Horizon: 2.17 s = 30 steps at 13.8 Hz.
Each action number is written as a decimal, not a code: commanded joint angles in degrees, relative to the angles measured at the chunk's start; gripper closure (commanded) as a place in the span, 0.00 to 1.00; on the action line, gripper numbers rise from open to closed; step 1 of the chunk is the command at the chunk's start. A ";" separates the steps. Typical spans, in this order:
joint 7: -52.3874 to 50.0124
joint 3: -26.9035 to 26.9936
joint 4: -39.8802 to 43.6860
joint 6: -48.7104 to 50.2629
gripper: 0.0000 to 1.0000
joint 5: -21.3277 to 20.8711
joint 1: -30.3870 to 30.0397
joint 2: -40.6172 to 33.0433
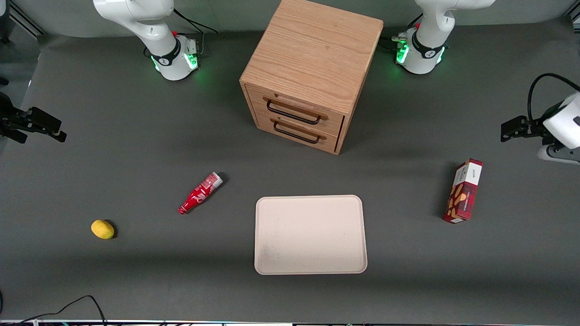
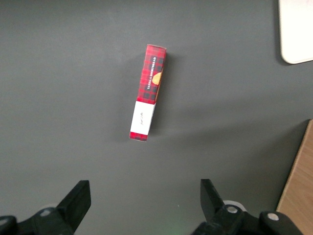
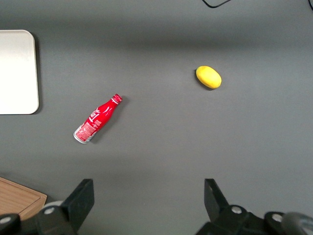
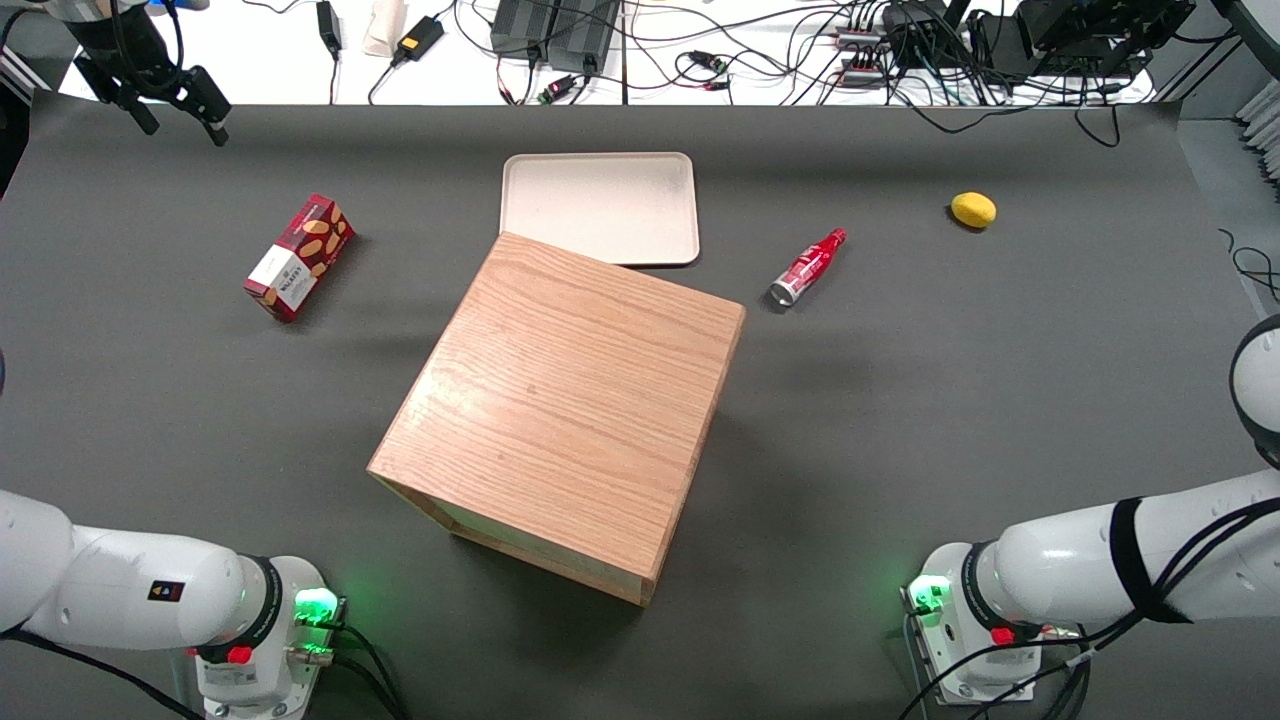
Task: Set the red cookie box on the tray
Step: 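Move the left gripper down over the red shortbread box, then close the left gripper on the red shortbread box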
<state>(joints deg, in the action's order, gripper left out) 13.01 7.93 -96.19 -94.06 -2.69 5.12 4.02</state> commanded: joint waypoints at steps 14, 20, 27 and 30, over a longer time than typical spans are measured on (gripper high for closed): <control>16.70 -0.46 -21.65 -40.11 0.00 7.26 -3.89 9.51; 19.87 -0.72 -27.72 -52.77 0.00 8.23 -3.63 13.55; 19.87 -1.52 -28.96 -57.81 0.00 10.34 -3.19 16.10; 19.95 -1.60 -28.96 -57.90 0.19 10.43 -3.27 16.28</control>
<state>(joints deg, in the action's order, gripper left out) 31.65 6.11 -124.56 -150.77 6.51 1.44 20.35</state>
